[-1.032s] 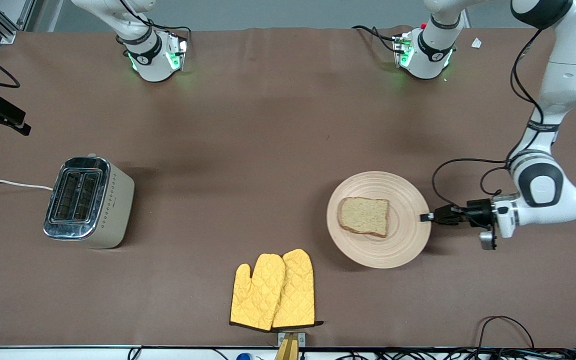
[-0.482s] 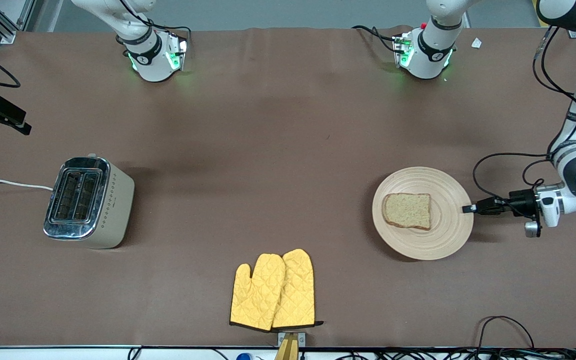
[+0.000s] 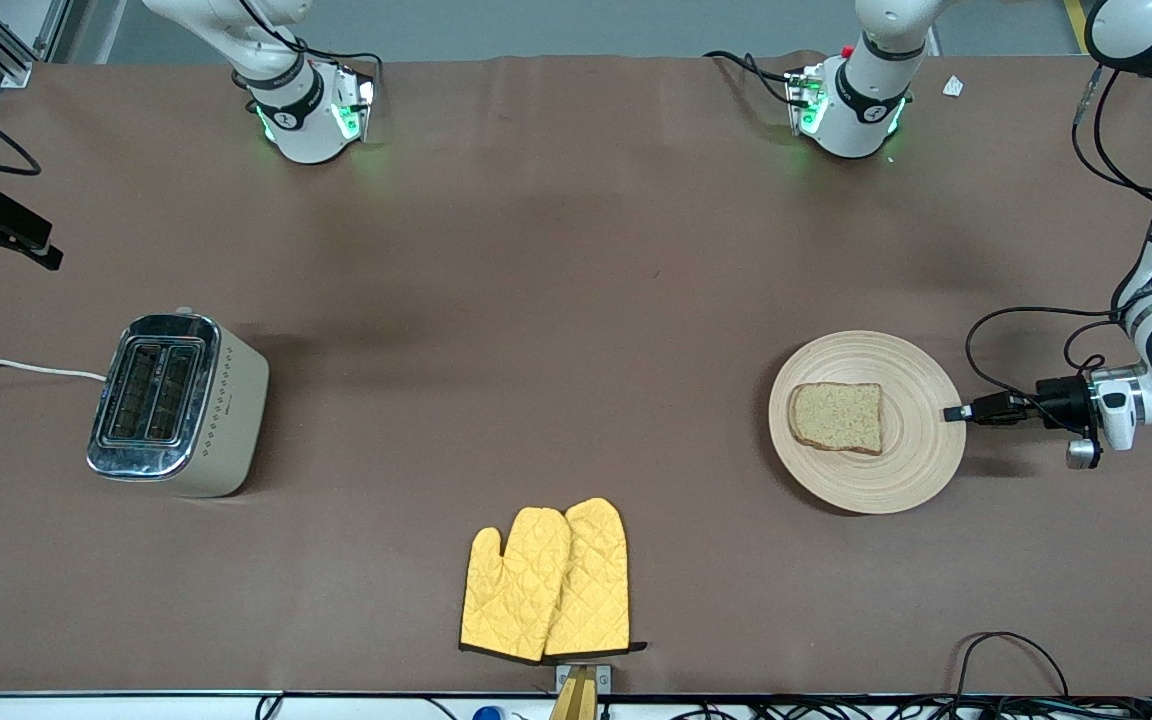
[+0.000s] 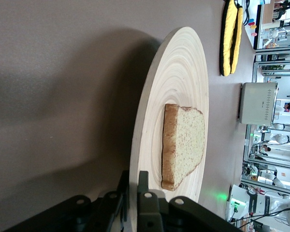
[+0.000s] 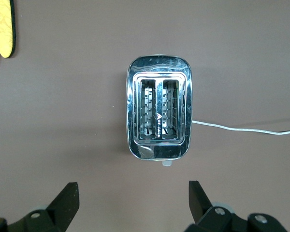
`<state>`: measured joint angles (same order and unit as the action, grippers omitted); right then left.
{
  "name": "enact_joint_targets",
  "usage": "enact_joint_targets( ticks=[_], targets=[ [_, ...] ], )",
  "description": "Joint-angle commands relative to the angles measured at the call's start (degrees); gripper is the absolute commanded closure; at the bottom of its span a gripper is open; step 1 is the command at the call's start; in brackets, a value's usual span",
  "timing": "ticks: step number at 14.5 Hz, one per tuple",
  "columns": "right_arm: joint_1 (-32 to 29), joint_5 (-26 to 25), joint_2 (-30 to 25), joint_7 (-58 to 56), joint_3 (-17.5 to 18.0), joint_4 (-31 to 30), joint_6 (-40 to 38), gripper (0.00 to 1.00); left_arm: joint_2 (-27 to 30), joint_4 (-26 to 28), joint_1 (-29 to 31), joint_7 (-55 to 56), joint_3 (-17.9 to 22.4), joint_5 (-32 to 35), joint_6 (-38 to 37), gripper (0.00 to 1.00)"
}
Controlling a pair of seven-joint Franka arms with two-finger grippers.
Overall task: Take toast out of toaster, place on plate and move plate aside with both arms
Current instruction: 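Drag the plate with the left gripper away from the toaster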
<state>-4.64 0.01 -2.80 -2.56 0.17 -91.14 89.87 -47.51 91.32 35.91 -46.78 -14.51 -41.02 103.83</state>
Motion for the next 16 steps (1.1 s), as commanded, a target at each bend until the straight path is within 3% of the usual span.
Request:
enact_joint_targets(
  ticks=[1,2,3,4,5,6,11,16],
  targets=[
    [0.16,-0.27,-1.42,1.06,0.10,-1.24,-0.05,0.00,-1.71,-4.21,0.57,-0.59,-0.43,0.68,-2.41,0.95],
    [0.16,-0.27,-1.42,1.06,0.10,-1.24,-0.14,0.00,-1.89,-5.18,0.48,-0.77,-0.35,1.72,-2.32,0.91],
    [0.16,-0.27,-1.42,1.06,0.10,-1.24,-0.14,0.00,-2.06,-6.14,0.31,-0.59,-0.35,3.56,-2.14,0.77],
    [0.16,-0.27,-1.42,1.06,0.10,-1.24,-0.14,0.00,-1.98,-6.76,0.04,-0.33,-0.35,4.45,-2.14,0.50],
    [0.16,-0.27,-1.42,1.06,0.10,-1.24,-0.14,0.00,-1.89,-6.86,-0.31,-0.94,-0.35,5.24,-2.06,0.09],
    [0.16,-0.27,-1.42,1.06,0.10,-1.24,-0.14,0.00,-1.54,-6.86,-0.66,-0.77,-0.52,6.73,-1.79,0.00],
    [0.07,-0.36,-1.42,0.89,0.01,-1.32,-0.05,0.00,2.14,-11.07,-5.57,4.92,-1.05,16.21,-1.70,0.00],
    [-0.28,-0.36,-1.42,0.98,-0.25,-1.59,-0.05,0.00,12.07,-11.52,-13.13,20.11,-1.31,27.11,-1.70,0.00]
  ],
)
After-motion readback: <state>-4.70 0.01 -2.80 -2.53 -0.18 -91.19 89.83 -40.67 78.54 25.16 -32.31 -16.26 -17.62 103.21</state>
